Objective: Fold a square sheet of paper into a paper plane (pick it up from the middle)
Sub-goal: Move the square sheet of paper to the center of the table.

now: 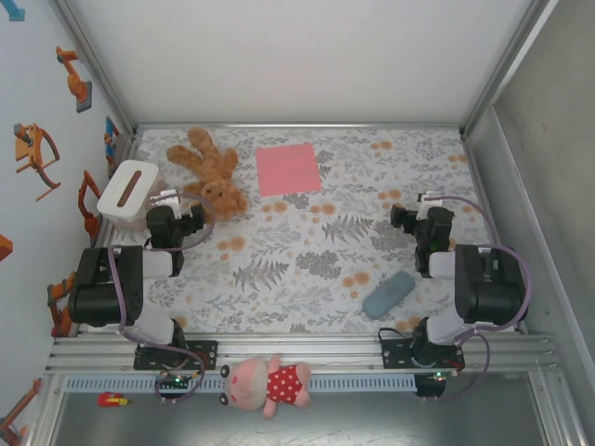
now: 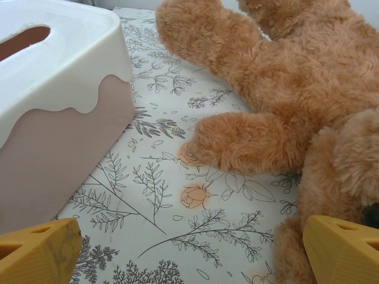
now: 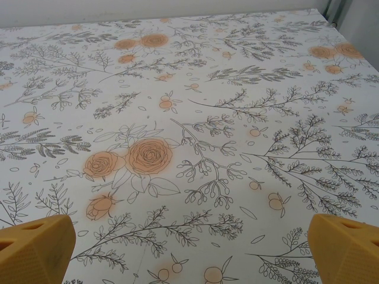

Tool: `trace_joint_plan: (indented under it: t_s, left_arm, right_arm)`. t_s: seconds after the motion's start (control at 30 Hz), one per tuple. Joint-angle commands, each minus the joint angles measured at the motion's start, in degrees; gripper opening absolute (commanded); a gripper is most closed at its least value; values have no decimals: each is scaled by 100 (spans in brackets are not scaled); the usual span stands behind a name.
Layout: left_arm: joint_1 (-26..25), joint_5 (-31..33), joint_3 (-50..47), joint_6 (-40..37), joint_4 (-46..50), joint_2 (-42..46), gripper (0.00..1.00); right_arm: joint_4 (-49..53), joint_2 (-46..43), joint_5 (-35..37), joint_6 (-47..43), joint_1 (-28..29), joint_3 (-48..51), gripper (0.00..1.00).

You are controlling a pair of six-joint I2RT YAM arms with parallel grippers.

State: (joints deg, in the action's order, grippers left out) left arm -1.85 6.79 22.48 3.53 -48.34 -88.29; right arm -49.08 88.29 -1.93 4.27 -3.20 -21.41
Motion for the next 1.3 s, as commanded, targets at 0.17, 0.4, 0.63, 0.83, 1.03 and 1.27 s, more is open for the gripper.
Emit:
trace_joint_plan:
  t_s: [0.17,0.4,0.63,0.83,1.03,1.27]
  left_arm:
    - [8,-63,90,-113,17,-20,96]
    - [-59,167,128,-100,255,224,96]
    - [-111,669,665,311,2282,1583,96]
    - [-175,242,1642,1460,4093,2309,96]
    - [-210,-1238,2638,2057,5367,2259,96]
    - [-411,-2092,3170,2798,5791,1927,96]
  right_arm:
    - [-14,13,53,14,-34,-127,99]
    - [91,-416,139,31,-36,-5,99]
    - [2227,-1586,528,370,-1,-926,99]
    - [4627,-1160,417,1352,273,-2764,99]
    - [5507,-315,-254,1933,809,-3928,99]
    - [5955,605,-781,2712,1613,-4834,84]
